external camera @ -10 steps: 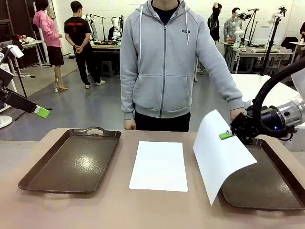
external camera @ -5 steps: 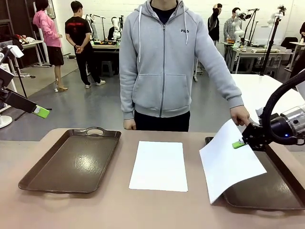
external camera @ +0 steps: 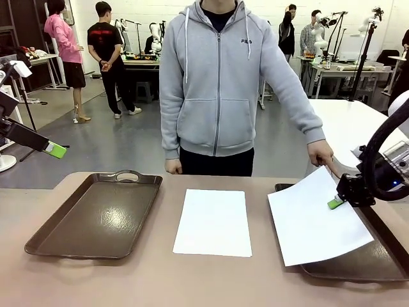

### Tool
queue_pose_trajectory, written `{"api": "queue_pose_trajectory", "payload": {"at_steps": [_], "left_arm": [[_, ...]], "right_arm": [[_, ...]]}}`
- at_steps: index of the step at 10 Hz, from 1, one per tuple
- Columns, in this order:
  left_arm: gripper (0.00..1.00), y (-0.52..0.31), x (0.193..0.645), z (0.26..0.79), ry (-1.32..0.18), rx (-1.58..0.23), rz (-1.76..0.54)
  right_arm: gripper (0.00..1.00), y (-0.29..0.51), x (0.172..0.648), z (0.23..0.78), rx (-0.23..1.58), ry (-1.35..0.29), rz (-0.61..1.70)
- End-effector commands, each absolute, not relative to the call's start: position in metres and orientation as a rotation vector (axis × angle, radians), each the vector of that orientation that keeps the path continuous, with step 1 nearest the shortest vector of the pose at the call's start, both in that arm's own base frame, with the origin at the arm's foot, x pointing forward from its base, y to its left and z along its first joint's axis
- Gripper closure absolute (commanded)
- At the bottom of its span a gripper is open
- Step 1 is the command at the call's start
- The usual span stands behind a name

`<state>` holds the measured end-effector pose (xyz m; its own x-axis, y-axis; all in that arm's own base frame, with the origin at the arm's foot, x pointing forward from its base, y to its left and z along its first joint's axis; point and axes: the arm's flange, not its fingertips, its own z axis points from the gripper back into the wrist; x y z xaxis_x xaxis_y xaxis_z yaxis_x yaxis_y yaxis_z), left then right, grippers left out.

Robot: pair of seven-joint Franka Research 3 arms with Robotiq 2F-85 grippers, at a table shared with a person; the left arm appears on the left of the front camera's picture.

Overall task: Sort the A4 documents.
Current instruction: Place the A4 Paper in the designated Handle tray.

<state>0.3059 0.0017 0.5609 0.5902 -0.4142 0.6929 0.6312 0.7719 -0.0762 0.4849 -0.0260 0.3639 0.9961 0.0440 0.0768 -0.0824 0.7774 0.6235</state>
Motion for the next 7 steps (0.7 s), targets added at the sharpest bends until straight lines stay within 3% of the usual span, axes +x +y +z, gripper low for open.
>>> {"api": "queue_pose_trajectory", "payload": {"at_steps": [1, 7], "left_arm": [[0.0, 0.001, 0.307, 0.56, -0.71, -0.329, -0.62], [0.0, 0.001, 0.307, 0.56, -0.71, -0.329, -0.62]], "right_arm": [[0.99, -0.018, 0.482, 0.363, 0.568, -0.067, 0.053], [0.99, -0.041, 0.48, 0.367, 0.436, -0.099, 0.007]]}}
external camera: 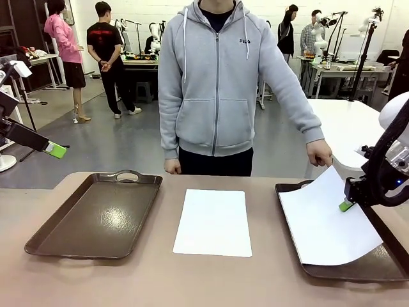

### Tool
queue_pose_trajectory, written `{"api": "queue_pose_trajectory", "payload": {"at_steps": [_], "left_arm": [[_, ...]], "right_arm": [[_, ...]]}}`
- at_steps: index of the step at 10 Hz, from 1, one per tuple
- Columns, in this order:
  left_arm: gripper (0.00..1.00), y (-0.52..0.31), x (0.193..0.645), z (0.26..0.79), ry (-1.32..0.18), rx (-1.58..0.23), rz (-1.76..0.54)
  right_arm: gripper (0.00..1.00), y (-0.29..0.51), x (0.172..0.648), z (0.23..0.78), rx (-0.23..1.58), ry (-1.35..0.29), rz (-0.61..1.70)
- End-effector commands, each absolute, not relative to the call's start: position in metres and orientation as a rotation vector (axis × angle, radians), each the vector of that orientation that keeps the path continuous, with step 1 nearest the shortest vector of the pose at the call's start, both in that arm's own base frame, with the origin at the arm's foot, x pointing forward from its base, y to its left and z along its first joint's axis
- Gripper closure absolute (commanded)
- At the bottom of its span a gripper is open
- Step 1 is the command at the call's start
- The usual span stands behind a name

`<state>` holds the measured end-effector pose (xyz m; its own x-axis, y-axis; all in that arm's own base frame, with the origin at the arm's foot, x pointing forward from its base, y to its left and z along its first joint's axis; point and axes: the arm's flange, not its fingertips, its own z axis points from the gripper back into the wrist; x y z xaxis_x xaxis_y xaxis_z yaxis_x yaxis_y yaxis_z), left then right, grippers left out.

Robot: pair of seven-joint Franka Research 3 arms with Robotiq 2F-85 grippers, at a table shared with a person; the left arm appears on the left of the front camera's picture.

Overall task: Sort the A4 documents.
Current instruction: Place the A4 Paper in the designated Handle tray.

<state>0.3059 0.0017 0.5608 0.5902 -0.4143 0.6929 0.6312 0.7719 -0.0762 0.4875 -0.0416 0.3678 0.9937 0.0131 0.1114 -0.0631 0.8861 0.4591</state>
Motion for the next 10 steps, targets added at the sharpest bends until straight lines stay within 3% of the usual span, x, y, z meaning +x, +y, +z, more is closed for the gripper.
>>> {"api": "queue_pose_trajectory", "payload": {"at_steps": [1, 10], "left_arm": [[0.0, 0.001, 0.307, 0.56, -0.71, -0.329, -0.62], [0.0, 0.001, 0.307, 0.56, -0.71, -0.329, -0.62]], "right_arm": [[0.99, -0.045, 0.48, 0.367, 0.427, -0.086, -0.002], [0.99, -0.041, 0.508, 0.353, 0.413, -0.089, 0.047]]}}
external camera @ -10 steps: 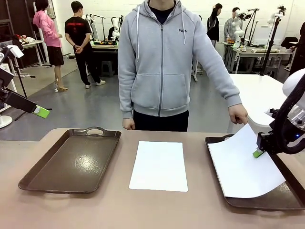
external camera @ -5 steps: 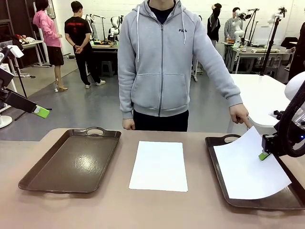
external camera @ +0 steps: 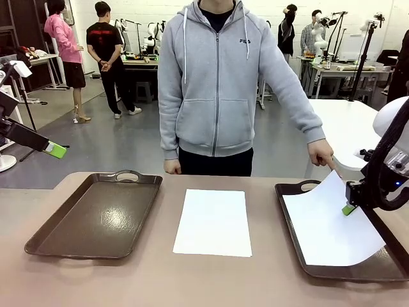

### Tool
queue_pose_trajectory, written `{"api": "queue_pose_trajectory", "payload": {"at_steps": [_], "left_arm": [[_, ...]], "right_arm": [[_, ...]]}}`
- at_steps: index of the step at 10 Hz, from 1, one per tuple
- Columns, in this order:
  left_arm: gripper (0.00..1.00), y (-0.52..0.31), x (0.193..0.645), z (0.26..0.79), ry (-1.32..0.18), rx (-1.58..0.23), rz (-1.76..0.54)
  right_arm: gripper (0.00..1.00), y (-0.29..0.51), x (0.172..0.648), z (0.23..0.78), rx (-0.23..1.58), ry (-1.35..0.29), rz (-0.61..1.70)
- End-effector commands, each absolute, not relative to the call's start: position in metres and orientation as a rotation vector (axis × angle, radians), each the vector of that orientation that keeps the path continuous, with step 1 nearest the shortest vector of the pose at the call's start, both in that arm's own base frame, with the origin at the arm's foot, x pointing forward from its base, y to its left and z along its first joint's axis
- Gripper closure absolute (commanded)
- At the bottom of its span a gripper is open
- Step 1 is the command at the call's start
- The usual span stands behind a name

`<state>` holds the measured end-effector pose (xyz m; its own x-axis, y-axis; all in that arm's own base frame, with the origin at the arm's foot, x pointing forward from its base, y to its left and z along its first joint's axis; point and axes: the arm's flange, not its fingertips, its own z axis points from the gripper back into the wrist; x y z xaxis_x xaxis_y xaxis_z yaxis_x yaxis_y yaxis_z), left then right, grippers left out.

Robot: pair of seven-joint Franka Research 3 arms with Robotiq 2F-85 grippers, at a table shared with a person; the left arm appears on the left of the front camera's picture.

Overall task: Sort the A4 documents.
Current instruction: Place the A4 Paper in the designated Handle tray.

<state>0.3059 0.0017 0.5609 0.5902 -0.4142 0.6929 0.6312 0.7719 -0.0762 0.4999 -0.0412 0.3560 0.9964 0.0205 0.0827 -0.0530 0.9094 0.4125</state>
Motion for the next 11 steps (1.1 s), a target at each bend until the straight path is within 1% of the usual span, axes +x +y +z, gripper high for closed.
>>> {"api": "queue_pose_trajectory", "payload": {"at_steps": [1, 5, 6, 11], "left_arm": [[0.0, 0.0014, 0.3066, 0.5602, -0.71, -0.329, -0.62], [0.0, 0.0014, 0.3066, 0.5602, -0.71, -0.329, -0.62], [0.0, 0.0014, 0.3066, 0.5602, -0.71, -0.329, -0.62], [0.0, 0.0014, 0.3066, 0.5602, -0.71, -0.329, -0.62]], "right_arm": [[0.99, -0.0421, 0.5102, 0.351, 0.402, -0.087, 0.047], [0.99, -0.0467, 0.5106, 0.3501, 0.368, -0.092, 0.035], [0.96, -0.0478, 0.5091, 0.3489, 0.36, -0.089, 0.03], [0.48, -0.045, 0.5096, 0.3516, 0.332, -0.098, 0.062]]}}
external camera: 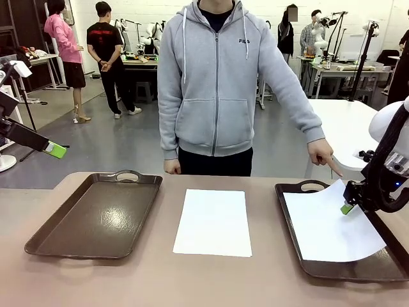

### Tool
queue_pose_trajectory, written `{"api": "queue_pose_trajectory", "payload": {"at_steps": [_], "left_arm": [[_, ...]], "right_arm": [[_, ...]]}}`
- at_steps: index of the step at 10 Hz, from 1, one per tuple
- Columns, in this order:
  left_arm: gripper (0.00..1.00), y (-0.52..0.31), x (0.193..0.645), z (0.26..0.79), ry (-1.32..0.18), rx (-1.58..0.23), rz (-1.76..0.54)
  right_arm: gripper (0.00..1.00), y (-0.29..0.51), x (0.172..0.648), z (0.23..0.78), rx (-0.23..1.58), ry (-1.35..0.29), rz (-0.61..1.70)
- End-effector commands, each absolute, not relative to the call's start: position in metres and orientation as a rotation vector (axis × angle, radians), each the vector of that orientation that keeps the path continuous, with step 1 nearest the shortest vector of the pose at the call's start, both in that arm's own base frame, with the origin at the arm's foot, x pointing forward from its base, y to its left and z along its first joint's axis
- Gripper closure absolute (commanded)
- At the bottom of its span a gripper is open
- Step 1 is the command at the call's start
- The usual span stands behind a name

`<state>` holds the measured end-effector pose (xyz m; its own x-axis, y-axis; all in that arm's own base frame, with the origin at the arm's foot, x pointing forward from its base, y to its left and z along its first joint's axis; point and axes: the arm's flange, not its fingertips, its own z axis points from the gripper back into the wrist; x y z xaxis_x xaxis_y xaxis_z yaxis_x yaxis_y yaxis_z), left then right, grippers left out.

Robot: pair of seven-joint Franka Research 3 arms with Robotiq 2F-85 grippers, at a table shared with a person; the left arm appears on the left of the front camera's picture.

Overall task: Sort the A4 documents.
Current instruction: Place the A4 Paper in the designated Handle tray.

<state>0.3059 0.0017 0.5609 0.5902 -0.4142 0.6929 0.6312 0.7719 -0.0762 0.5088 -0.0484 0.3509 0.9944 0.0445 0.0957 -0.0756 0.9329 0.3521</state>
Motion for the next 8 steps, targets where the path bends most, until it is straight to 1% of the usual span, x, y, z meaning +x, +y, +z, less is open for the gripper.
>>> {"api": "queue_pose_trajectory", "payload": {"at_steps": [1, 3, 5, 8], "left_arm": [[0.0, 0.001, 0.307, 0.56, -0.71, -0.329, -0.62], [0.0, 0.001, 0.307, 0.56, -0.71, -0.329, -0.62], [0.0, 0.001, 0.307, 0.56, -0.71, -0.329, -0.62], [0.0, 0.001, 0.307, 0.56, -0.71, -0.329, -0.62]], "right_arm": [[0.39, -0.044, 0.511, 0.353, 0.313, -0.098, 0.072], [0.2, -0.045, 0.512, 0.36, 0.268, -0.111, 0.072], [0.01, -0.046, 0.512, 0.364, 0.264, -0.116, 0.073], [0.0, -0.044, 0.512, 0.364, 0.265, -0.114, 0.076]]}}
